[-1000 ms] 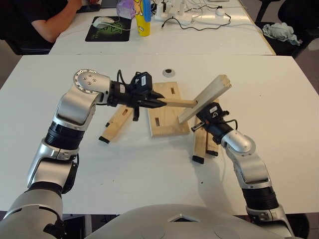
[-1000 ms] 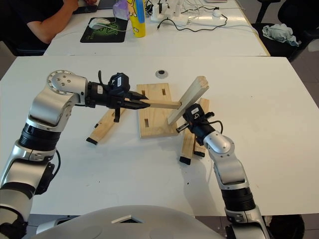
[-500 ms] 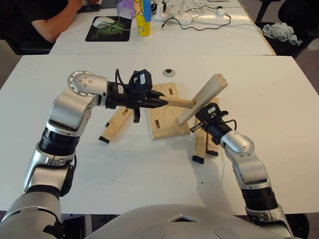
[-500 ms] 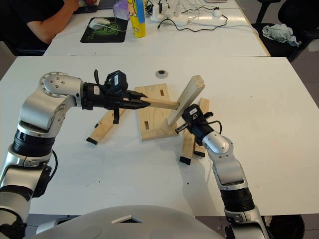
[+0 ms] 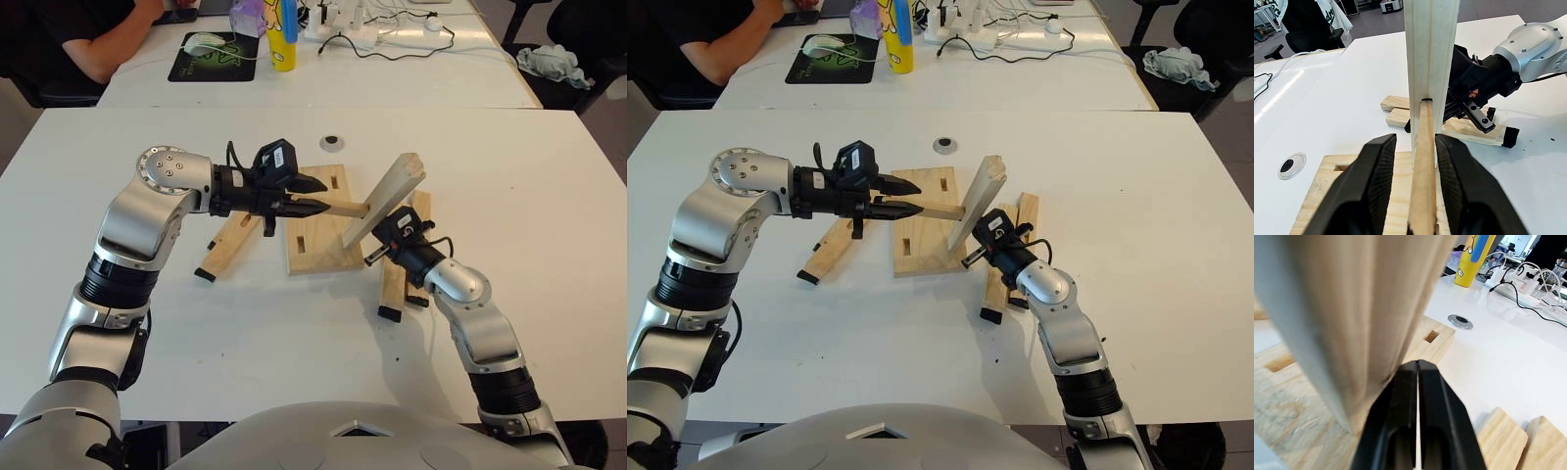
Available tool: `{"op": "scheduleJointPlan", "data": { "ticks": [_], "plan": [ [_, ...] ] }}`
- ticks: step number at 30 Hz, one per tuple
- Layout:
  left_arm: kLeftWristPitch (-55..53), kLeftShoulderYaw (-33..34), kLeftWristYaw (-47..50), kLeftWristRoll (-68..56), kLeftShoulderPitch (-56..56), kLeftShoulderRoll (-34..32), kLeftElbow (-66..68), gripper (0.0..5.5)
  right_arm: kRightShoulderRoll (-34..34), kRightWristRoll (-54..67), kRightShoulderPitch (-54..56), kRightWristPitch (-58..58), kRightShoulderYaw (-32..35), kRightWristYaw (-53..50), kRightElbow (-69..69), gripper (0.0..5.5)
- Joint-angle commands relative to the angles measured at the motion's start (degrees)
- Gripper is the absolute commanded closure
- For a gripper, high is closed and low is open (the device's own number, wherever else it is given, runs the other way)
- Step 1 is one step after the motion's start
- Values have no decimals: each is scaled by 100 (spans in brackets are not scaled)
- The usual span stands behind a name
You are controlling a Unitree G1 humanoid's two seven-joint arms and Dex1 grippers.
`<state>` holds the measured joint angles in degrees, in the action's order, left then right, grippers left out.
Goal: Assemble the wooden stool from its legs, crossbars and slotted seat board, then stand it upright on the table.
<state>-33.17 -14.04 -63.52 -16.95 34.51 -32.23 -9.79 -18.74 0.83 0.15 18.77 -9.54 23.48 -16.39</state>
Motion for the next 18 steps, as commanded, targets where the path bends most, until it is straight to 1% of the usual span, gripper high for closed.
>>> {"op": "scheduleJointPlan", "data": {
  "ticks": [1, 5, 9, 12, 16, 18],
  "plan": [
    [1, 36, 32, -41, -6, -59, 1, 340, 7, 22, 62, -19, 11, 23, 3, 550],
    [-38, 152, 5, -95, -56, -251, -133, 285, -12, 16, 62, -40, 17, 36, 31, 550],
    [-119, 477, 18, -286, -105, -466, -260, 282, -33, -11, 58, -62, 22, 28, 64, 550],
    [-242, 905, 56, -533, -282, -703, -435, 282, -54, -38, 66, -66, 15, 32, 95, 550],
    [-897, 1768, -67, -1396, -677, -1063, -721, 282, -82, -52, -2, -47, 43, 22, 95, 550],
    [-1131, 2061, -173, -1682, -1002, -1331, -814, 282, -73, -16, -40, 11, 56, 24, 78, 550]
  ]
}}
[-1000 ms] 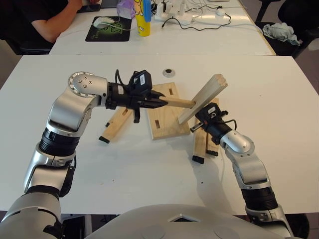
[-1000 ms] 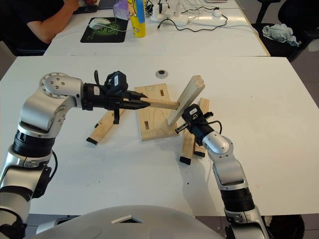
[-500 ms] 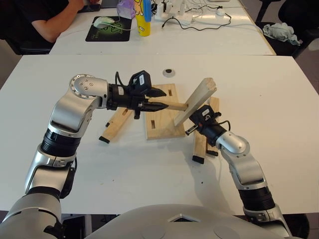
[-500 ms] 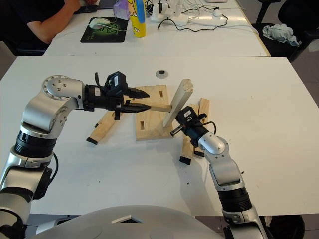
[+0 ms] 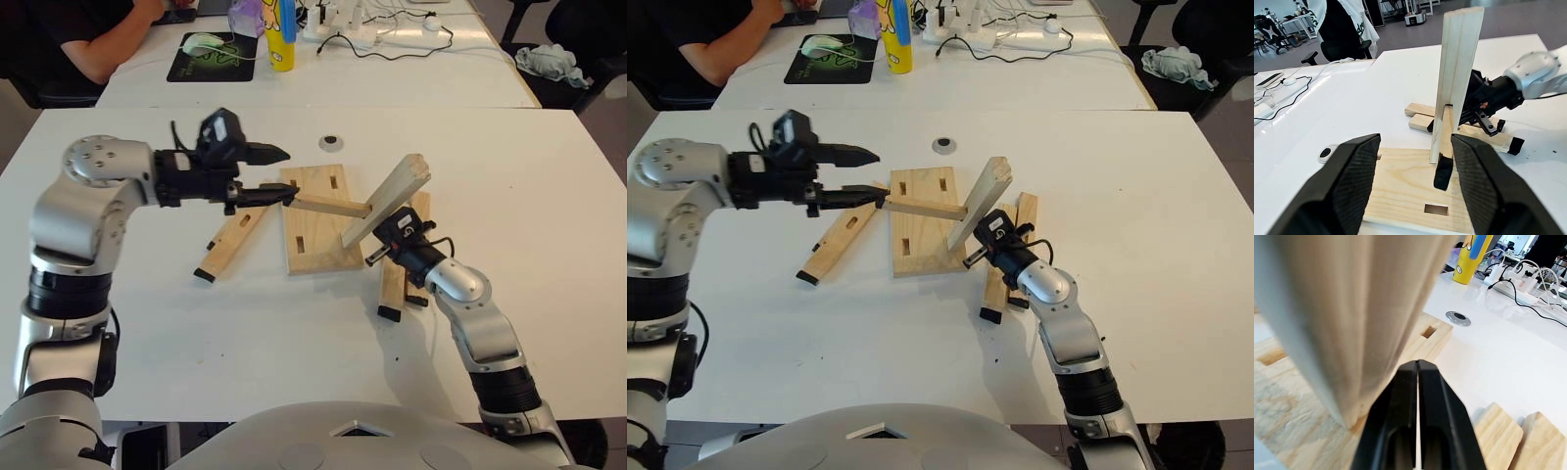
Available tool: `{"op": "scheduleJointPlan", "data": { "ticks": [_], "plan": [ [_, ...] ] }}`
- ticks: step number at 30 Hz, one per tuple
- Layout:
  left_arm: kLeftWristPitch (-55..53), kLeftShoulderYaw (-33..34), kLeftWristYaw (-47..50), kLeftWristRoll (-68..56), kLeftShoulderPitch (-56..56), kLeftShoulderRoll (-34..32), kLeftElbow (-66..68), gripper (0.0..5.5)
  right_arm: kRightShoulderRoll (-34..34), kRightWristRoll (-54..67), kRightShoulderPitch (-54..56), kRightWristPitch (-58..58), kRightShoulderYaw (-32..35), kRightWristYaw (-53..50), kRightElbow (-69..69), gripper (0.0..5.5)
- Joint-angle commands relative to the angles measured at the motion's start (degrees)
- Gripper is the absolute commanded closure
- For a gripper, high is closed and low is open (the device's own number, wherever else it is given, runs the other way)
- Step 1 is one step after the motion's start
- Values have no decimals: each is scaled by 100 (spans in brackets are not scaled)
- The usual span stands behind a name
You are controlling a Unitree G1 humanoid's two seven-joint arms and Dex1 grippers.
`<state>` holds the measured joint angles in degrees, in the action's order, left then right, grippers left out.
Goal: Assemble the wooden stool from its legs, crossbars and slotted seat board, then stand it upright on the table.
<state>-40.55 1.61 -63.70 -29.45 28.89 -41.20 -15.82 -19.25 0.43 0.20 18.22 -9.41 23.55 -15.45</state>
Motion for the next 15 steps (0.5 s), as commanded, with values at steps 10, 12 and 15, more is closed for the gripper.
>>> {"op": "scheduleJointPlan", "data": {
  "ticks": [10, 12, 15],
  "plan": [
    [143, 39, -50, 262, -3119, -1096, -869, 282, -111, 164, -56, 400, 845, -345, 188, 550],
    [54, -59, 302, 32, -3417, -692, -1336, 282, -184, 518, -67, 348, 1214, -147, 23, 550],
    [-121, -310, 858, -206, -3752, -145, -1853, 282, -406, 899, -479, 743, 1524, 135, -629, 550]
  ]
}}
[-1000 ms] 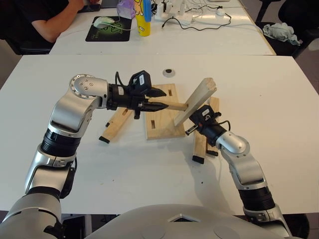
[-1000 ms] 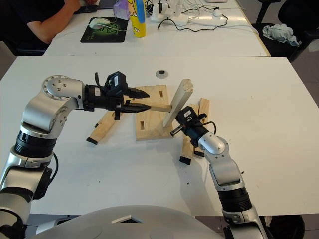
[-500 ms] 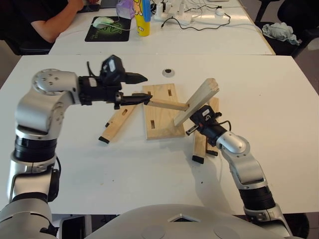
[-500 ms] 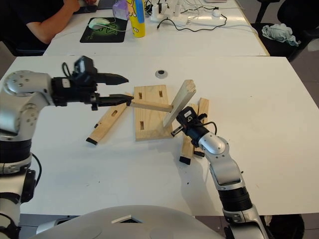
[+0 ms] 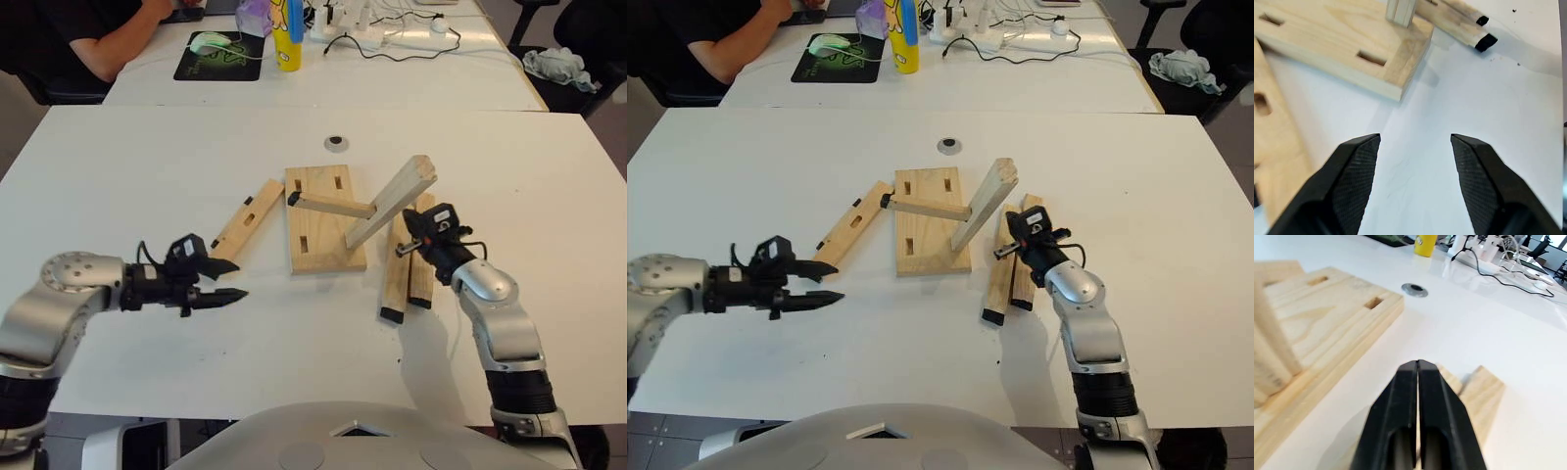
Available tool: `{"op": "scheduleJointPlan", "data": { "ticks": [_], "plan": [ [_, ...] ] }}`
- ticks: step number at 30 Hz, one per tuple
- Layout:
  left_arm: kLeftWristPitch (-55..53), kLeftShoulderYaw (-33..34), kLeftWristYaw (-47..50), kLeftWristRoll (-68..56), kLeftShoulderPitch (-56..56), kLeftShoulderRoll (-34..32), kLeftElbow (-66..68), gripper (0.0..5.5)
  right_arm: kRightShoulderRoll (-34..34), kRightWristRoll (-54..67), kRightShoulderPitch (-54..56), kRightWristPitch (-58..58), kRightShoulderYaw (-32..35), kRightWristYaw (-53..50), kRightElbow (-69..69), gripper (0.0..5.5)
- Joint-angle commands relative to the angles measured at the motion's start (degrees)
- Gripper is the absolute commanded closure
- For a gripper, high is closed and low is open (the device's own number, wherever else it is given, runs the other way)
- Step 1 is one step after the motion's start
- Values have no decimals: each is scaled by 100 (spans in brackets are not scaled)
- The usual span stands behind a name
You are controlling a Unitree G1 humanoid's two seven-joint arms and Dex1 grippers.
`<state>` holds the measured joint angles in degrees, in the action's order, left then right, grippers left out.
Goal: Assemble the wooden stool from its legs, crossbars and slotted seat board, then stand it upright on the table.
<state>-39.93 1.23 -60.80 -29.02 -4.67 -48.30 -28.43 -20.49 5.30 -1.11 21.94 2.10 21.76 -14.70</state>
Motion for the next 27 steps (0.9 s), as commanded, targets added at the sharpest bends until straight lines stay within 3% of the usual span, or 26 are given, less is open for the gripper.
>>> {"op": "scheduleJointPlan", "data": {
  "ticks": [1, 5, 9, 15, 27],
  "plan": [
    [-227, -341, 765, -276, -498, 702, -735, 281, -376, 507, -490, 567, 427, 386, -892, 529],
    [-311, -537, 1518, -349, -950, 1219, -1209, 281, -601, 1215, -676, 1800, 682, 588, -1431, 482],
    [-302, -763, 2053, -315, -1103, 1588, -1361, 281, -594, 1616, -206, 3532, 743, 225, -1566, 427],
    [-261, -981, 2525, -318, -1065, 1917, -1350, 281, -488, 2004, 412, 4969, 757, 24, -1655, 337],
    [-278, -1035, 2799, -374, -799, 2050, -1145, 281, -262, 2149, 639, 6186, 947, -260, -1621, 163]
  ]
}}
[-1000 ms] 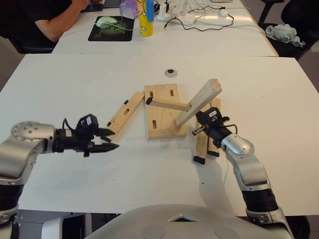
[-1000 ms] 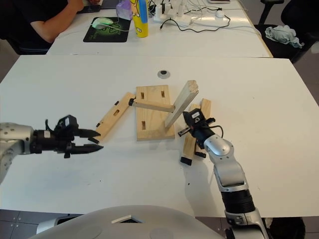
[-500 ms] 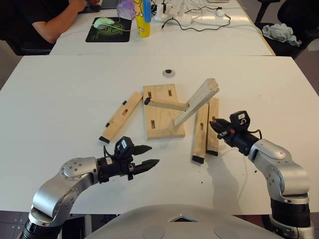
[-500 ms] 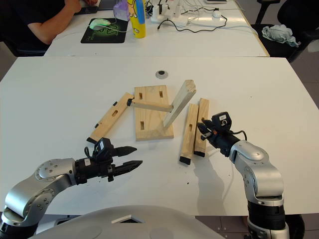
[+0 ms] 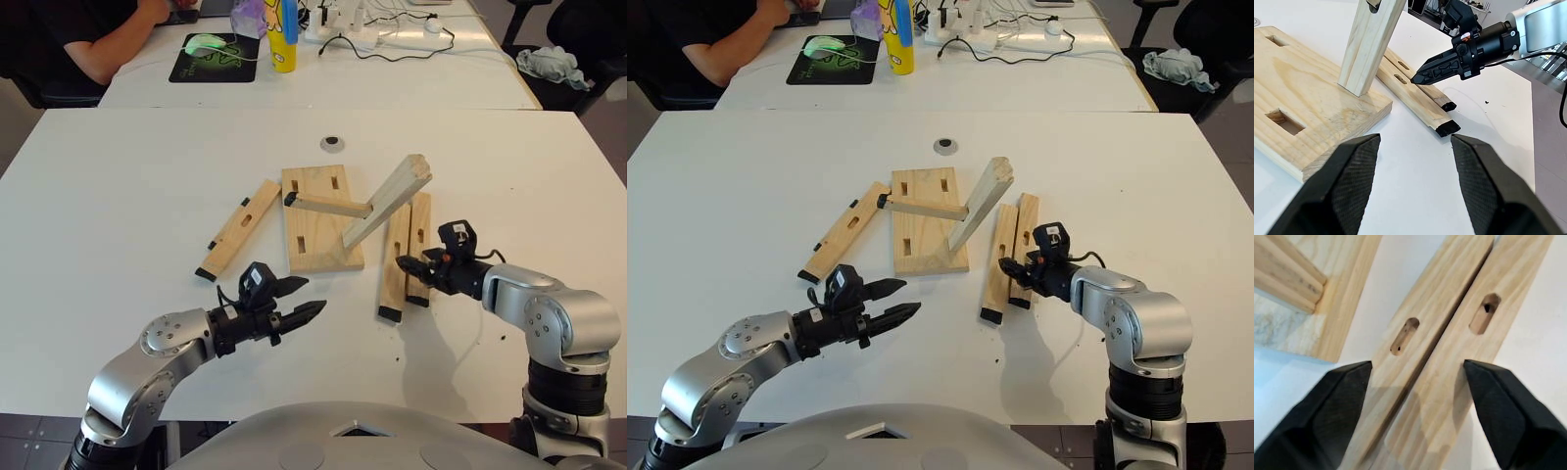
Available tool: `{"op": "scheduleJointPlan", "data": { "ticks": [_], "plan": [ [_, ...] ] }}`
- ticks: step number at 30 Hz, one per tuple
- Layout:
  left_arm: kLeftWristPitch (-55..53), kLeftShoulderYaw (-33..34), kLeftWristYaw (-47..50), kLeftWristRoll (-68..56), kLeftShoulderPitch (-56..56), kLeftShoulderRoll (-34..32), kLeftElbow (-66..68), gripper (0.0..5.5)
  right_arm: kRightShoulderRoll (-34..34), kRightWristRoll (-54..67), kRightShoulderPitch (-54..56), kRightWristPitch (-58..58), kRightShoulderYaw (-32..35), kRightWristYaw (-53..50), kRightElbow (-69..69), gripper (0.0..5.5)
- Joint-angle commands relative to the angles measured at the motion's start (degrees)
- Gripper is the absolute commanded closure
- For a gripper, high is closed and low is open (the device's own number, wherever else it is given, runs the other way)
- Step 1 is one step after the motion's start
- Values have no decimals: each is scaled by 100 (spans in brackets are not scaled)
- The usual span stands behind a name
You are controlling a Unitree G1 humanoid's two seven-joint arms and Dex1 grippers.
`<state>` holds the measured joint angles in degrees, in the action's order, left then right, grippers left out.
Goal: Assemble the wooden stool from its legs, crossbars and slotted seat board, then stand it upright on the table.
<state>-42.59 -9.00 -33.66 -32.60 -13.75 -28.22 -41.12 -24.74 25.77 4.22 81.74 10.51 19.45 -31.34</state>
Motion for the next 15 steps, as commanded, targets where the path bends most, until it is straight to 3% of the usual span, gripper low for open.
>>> {"op": "scheduleJointPlan", "data": {
  "ticks": [1, 9, 15],
  "plan": [
    [4, -6, 82, -17, 114, 42, 154, 281, 195, 138, 111, 229, 123, -1, 31, 163],
    [170, -23, 151, 61, 57, 131, 341, 281, 62, 289, 454, -225, 75, 199, 10, 163],
    [226, -8, 225, 59, 110, 151, 417, 281, 84, 421, 372, 252, 45, 178, 86, 163]
  ]
}}
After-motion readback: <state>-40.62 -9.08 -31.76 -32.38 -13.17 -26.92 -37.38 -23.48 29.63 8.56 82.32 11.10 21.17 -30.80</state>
